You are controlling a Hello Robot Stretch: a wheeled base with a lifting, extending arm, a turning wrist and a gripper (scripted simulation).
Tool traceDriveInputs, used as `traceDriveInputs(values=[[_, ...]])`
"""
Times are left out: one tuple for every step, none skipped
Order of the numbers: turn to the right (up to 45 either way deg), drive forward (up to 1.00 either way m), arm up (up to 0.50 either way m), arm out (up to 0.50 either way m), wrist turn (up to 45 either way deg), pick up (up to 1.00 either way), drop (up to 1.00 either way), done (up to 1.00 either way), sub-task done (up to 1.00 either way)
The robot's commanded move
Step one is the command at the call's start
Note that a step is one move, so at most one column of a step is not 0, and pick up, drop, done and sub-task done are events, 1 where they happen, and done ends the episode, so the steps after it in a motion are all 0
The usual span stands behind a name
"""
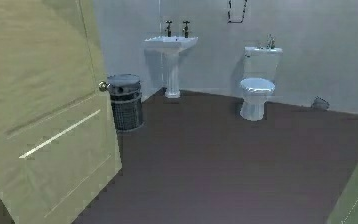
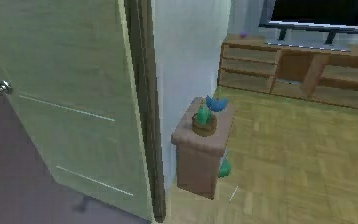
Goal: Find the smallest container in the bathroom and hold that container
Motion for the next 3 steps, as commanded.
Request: traceDriveInputs(values=[[-3.0, 0.00, 0.00, 0.00, 0.0, 0.00, 0.00, 0.00, 0.00], [0.0, 1.00, 0.00, 0.00, 0.0, 0.00, 0.00, 0.00, 0.00], [0.0, 0.50, 0.00, 0.00, 0.0, 0.00, 0.00, 0.00, 0.00]])
